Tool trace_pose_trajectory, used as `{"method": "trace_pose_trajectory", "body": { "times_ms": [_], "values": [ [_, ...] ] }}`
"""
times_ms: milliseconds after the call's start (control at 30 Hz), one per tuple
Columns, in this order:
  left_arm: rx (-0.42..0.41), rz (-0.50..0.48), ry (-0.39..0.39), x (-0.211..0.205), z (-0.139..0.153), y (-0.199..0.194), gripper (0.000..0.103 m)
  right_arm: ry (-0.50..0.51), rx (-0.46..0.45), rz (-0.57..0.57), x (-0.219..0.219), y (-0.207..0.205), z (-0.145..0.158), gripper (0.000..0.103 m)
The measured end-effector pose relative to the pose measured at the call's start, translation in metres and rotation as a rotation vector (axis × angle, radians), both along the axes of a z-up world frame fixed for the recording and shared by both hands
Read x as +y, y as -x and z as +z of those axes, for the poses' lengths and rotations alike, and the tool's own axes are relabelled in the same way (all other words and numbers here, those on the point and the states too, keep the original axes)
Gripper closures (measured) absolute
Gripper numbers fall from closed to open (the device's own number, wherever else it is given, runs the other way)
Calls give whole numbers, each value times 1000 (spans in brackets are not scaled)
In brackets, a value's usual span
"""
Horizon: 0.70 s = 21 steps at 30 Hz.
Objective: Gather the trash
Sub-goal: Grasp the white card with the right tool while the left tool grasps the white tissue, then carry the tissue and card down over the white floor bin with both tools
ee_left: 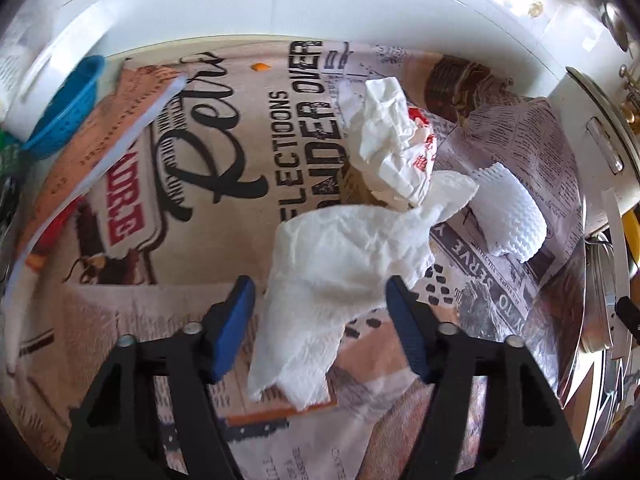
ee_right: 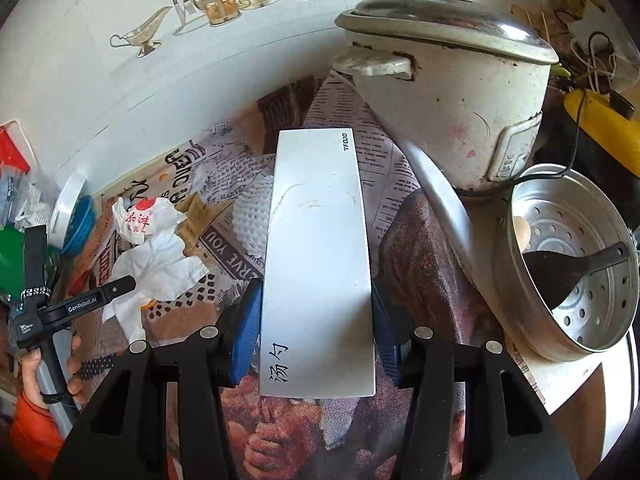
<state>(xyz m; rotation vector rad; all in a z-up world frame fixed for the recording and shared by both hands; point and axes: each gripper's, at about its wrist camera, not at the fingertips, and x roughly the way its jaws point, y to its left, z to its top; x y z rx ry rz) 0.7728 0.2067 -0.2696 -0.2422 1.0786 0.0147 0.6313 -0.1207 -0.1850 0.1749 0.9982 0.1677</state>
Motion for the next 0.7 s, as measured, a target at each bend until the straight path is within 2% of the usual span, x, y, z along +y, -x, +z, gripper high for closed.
{"method": "trace_pose_trajectory", "body": {
  "times_ms": [67,100,167,300,367,567,700],
  "values": [
    [-12,-26,-9,-6,2,-4,70,9,7,-9,1,2,-2,55],
    [-15,-34,-17,-8,3,-5,87,11,10,-11,1,2,-2,55],
    [-26,-55,-22,-14,9,-3,97,1,17,-4,1,4,-2,55],
    [-68,-48,-87,-29,29,14,100,-24,-17,34,3,9,14,55],
    [-93,-31,-86,-34,43,24,100,-35,-50,57,-4,15,26,55],
    [-221,53,-121,-53,102,71,100,-64,-121,139,-31,26,51,55],
    [-309,138,-134,-58,142,110,100,-67,-149,215,-32,30,60,55]
  ]
}}
